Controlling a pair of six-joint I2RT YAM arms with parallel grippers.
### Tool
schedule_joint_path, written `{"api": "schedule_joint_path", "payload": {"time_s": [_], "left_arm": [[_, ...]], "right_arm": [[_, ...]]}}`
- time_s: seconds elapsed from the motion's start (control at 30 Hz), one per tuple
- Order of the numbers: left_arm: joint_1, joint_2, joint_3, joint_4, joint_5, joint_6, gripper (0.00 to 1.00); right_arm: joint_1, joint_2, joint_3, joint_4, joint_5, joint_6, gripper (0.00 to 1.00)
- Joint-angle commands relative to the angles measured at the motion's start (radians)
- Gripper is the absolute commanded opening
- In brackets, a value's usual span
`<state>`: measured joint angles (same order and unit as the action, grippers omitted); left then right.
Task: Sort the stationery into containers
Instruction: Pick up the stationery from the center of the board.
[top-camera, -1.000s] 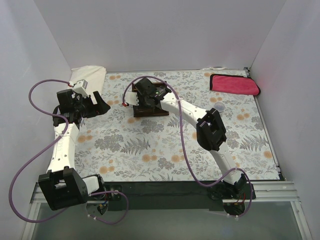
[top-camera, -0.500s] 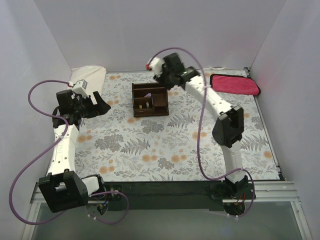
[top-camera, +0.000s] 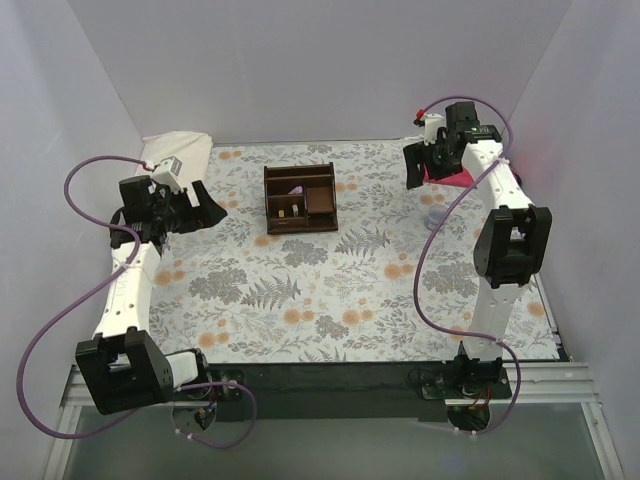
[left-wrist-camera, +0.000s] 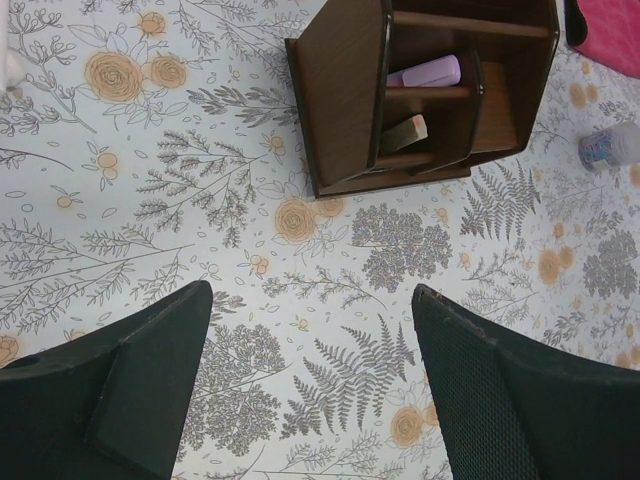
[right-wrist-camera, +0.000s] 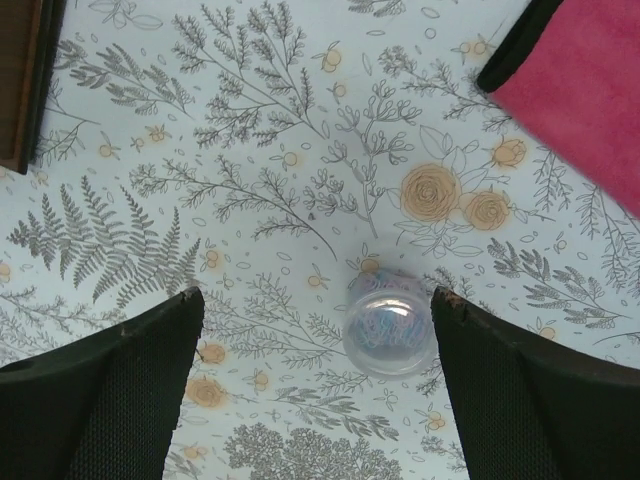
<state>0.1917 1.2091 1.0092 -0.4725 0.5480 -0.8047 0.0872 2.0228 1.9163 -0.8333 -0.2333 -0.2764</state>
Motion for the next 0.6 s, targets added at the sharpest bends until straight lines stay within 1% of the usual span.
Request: {"api": "schedule_joint_path", "payload": {"time_s": [0.0,0.07,0.17,0.37,0.57], "left_arm": [[-0.012,-0.003,0.026,0.021,0.024,0.001,0.79],[-0.015,-0.005,0.023,0.021,0.02,-0.001,0.79],[-0.021,-0.003,0.026,0.015,0.013,0.001,0.79],[-0.026,0.004,0.031,0.006,0.01,0.004,0.79],[-0.026,0.01,0.026,0.005,0.013,-0.002,0.79]], "right_arm": [[0.005,-0.007,-0.034,-0.018,-0.028,0.054,0.98],[0.003,-0.001,-0.057,-0.013,0.014,0.068,0.98],[-0.017,0.025,-0.092,-0.004,0.035,0.094,0.98],[-0.041,0.074,-0.074,0.006,0.103,0.095,0.98],[-0.044,0.099,-0.085,0.008,0.111,0.094,0.98]]}}
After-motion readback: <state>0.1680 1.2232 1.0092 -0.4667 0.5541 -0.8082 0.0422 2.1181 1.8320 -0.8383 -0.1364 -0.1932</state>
